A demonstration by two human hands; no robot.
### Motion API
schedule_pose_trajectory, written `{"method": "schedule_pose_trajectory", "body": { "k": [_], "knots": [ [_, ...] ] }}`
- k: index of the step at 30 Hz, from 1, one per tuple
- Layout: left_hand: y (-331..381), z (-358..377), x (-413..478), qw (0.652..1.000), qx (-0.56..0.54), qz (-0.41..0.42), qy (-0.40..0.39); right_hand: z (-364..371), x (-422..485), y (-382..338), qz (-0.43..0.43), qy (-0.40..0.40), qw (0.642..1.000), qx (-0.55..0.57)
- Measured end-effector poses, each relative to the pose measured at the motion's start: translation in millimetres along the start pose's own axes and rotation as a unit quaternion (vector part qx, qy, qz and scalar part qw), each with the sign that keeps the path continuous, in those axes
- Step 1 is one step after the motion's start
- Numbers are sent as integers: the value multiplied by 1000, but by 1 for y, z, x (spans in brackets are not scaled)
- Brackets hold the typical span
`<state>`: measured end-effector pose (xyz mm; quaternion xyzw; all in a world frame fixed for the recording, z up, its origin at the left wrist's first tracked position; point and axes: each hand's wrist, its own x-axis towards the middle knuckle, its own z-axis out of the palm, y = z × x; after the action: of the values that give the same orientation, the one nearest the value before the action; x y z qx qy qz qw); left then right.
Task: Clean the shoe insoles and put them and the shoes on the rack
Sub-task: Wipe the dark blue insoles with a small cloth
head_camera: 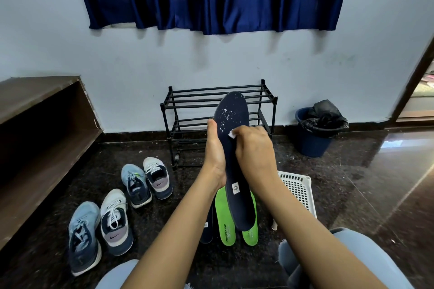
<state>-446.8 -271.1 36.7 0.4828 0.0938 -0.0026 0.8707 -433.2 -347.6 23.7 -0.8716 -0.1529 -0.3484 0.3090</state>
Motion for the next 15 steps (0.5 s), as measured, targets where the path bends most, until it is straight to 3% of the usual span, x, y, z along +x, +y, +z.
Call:
{"method": "schedule_pose_trajectory", "body": {
  "k": [4,9,15],
  "knots": [
    [1,-1,2,1000,-2,7,-1,2,-5,-4,-7,6,1000,-10],
    [4,-9,3,1000,11,16,14,11,-23,-15,-44,-47,998,-2],
    [3,-3,0,1000,5,-6,-6,3,1,2,17,-13,1000,-3]
  ]
}}
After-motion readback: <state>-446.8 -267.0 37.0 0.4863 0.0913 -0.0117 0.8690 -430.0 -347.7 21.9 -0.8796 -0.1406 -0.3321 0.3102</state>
